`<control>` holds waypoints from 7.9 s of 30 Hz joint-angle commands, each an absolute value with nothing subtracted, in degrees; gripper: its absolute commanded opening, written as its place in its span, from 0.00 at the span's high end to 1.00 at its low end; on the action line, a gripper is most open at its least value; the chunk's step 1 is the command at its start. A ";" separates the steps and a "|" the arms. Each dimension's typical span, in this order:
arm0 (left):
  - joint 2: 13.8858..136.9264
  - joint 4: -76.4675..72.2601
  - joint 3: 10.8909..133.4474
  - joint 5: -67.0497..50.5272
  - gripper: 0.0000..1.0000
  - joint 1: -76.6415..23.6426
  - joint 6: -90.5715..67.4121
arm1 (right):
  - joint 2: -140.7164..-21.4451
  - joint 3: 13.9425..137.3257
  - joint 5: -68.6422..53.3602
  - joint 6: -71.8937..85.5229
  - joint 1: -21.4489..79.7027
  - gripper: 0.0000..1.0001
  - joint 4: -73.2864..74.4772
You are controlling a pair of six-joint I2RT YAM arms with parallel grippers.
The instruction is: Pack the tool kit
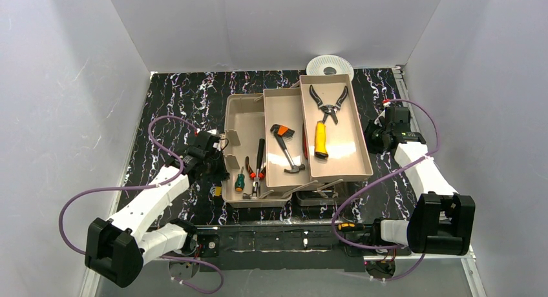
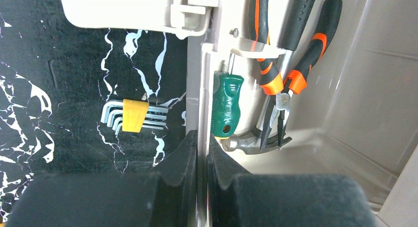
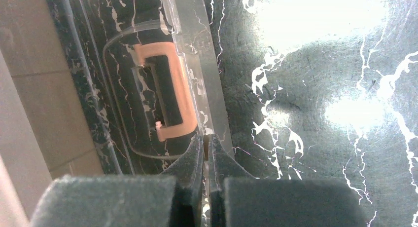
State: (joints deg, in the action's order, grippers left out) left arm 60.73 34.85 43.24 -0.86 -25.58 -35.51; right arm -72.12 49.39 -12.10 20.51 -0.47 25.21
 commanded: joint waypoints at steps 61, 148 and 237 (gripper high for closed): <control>63.28 17.35 46.05 -5.60 0.86 -36.65 -49.77 | -88.57 102.56 59.90 -4.15 78.25 0.18 28.50; 86.29 -57.94 25.01 -35.40 0.97 -10.85 -68.21 | -76.16 64.63 -16.82 28.50 27.51 0.29 22.32; 88.53 -49.91 34.59 -40.99 1.00 -13.49 -70.09 | -77.55 67.80 -17.52 27.55 27.60 0.30 25.08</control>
